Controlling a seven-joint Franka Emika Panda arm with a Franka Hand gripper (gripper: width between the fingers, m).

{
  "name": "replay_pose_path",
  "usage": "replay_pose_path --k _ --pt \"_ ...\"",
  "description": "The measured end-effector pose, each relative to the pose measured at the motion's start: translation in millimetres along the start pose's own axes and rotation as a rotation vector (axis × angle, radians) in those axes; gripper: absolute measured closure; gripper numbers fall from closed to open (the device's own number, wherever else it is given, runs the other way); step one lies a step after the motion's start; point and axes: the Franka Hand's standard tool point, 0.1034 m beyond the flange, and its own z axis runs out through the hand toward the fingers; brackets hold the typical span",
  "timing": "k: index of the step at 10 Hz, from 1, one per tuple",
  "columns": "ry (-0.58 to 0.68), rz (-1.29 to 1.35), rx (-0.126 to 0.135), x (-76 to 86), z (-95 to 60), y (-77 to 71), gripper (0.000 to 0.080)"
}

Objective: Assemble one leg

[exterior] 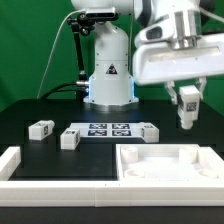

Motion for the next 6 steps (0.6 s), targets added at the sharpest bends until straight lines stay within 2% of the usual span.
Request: replay_pose_path --k 2,3,4,6 --pt "0.040 -0.052 0.005 40.4 4.9 6.2 0.0509" --pt "0.056 -0.063 0.005 52.9 4.2 7.9 0.0509" --pt "0.033 -0.065 0.009 60.9 3.2 6.1 0.0509" --pt "0.039 -0.065 0.009 62.0 3.0 5.8 0.0509"
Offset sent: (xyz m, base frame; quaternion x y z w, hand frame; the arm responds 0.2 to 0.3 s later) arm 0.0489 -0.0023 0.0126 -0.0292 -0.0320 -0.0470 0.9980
